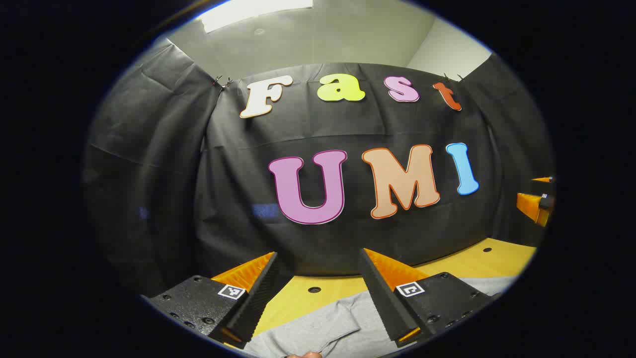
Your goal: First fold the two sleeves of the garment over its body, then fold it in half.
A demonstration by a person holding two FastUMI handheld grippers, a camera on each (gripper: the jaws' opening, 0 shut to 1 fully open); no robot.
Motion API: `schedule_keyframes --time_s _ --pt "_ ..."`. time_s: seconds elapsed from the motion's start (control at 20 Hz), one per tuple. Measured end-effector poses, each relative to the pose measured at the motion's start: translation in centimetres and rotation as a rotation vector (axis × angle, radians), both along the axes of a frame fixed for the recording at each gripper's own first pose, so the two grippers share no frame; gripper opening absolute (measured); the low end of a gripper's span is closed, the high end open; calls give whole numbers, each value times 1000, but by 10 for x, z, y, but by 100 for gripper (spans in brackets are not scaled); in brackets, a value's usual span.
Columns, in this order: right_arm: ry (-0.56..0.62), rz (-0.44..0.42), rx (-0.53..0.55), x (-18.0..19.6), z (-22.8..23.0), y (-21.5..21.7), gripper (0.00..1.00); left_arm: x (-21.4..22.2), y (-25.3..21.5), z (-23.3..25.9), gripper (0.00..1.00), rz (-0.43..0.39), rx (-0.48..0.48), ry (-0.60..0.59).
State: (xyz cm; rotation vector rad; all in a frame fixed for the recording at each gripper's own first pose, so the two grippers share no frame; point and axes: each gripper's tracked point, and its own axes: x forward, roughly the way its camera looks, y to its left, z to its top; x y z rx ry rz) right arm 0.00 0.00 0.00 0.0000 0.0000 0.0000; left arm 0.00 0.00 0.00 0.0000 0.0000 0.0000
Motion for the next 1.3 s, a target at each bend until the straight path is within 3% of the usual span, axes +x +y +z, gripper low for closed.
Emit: schedule_keyframes --time_s 0.05,1.0,1.3 --pt "2 5 -1 0 -1 1 96 -1 0 0 94 2 -2 2" --pt "15 15 -27 1 -8 4 96 -2 5 -5 94 5 -1 3" --pt "62 -31 -114 -2 -30 -36 99 2 2 -9 94 -12 -7 4"
